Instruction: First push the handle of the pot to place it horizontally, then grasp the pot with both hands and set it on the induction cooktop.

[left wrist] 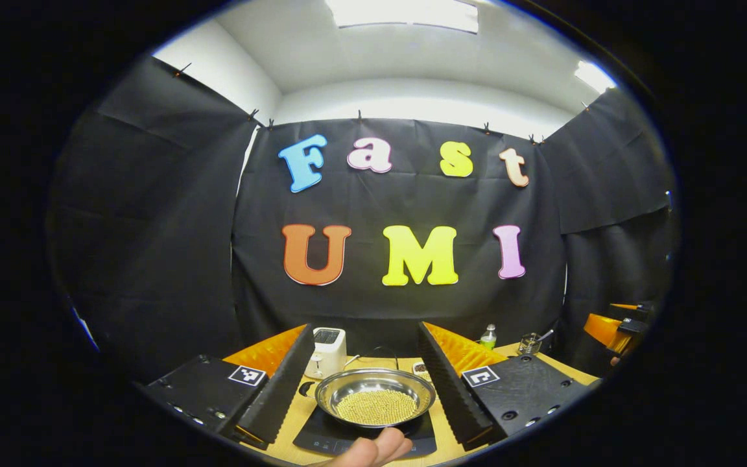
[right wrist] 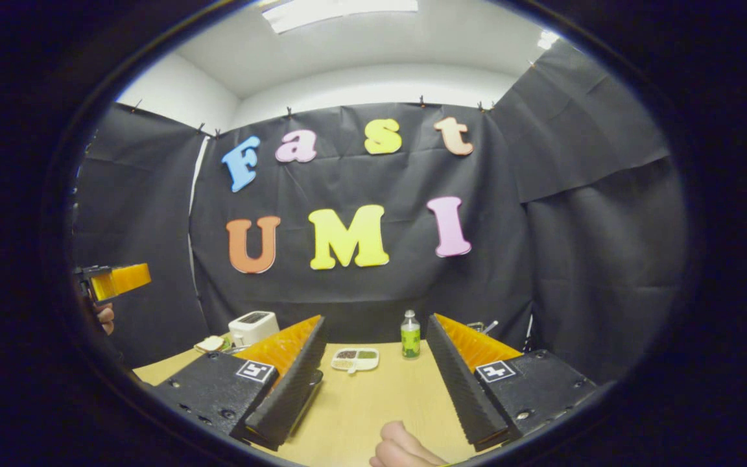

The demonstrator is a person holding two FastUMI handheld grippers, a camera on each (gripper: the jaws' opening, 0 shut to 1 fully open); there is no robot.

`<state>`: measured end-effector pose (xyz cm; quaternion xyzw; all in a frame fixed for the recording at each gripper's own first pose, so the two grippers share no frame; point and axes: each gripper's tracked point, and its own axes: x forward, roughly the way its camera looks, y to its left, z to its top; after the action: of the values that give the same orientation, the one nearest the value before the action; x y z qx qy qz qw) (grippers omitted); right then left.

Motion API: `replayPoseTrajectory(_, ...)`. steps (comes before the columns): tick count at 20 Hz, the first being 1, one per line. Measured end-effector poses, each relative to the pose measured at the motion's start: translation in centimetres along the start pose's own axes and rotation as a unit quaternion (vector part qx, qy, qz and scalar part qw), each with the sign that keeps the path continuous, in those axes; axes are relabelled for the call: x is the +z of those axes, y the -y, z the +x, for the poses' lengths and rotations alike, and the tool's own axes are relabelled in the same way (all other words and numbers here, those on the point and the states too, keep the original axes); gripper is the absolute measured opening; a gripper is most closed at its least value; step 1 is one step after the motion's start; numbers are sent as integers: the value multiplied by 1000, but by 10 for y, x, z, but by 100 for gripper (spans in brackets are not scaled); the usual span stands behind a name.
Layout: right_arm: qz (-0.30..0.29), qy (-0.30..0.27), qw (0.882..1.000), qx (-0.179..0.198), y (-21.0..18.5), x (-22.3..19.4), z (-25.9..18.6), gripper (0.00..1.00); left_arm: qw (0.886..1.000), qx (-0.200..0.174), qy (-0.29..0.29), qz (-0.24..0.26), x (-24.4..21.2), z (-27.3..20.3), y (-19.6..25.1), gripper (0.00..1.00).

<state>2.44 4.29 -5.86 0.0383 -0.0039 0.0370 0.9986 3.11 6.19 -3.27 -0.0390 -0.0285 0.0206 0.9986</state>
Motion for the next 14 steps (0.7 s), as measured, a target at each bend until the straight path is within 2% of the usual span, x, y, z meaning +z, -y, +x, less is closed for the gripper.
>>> replayPoseTrajectory(2,5,16,1000,5,3,11,-19,98,1000,-8,-1,2,0,-15,8,95)
replayPoseTrajectory(6,-9,12,1000,-8,12,9,-44,96,1000,-25,-12,0,-9,-37,25,96)
replayPoseTrajectory(12,-22,21,1000,5,10,6,-67,96,999,-7,-39,-7,-34,-66,33,95)
replayPoseTrajectory(14,-32,19,999,9,8,-1,-74,96,999,-18,-45,-4,-46,-73,43,95)
